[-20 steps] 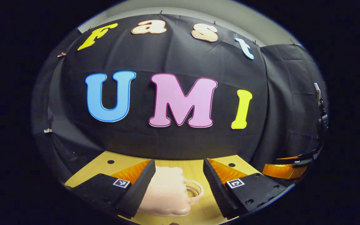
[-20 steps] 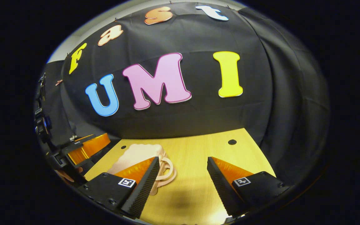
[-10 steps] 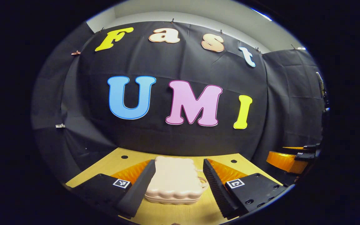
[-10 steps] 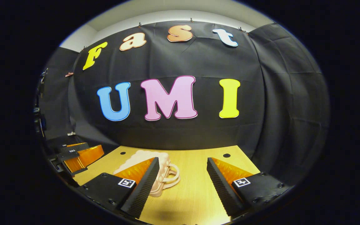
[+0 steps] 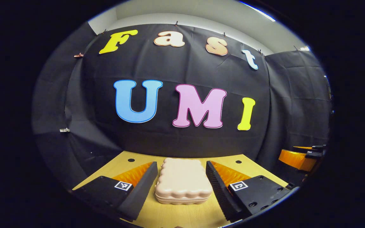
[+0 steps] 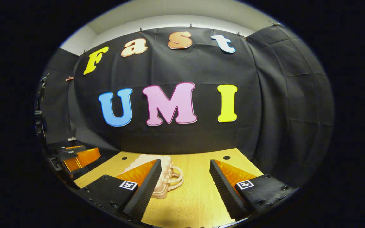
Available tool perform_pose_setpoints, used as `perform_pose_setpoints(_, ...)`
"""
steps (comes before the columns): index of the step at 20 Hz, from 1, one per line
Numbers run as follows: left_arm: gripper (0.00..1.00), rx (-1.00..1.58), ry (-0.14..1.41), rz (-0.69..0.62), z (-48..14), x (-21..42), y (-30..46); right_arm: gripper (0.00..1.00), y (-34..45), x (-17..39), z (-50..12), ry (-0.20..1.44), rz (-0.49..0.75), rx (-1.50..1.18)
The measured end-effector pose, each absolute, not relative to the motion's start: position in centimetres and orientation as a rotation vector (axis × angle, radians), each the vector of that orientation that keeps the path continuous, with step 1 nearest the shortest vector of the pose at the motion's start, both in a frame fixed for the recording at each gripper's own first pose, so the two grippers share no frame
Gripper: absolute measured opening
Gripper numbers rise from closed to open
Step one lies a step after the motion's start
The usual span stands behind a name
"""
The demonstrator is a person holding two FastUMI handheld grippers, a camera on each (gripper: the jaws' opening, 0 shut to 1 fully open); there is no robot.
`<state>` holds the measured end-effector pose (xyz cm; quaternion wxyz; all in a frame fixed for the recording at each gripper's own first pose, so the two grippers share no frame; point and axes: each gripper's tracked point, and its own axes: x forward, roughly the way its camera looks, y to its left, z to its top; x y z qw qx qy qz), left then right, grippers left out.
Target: First open the suitcase, pack the skin care products into it, and then close the suitcase.
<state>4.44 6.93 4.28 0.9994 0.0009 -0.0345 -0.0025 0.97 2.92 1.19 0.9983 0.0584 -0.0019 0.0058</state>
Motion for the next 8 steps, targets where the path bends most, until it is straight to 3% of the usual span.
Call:
perform_pose_setpoints(6, 0.96, 0.059, -0.112, 0.03, 6.1, 4.1, 9.8, 0.97, 2.4, -0.2, 1.5, -0.052, -0.015, 0.126)
perform_pose_setpoints(8, 0.96, 0.074, -0.137, 0.097, 7.0, 3.8, 11.5, 0.97, 2.8, -0.6, 1.0, -0.037, -0.012, 0.128)
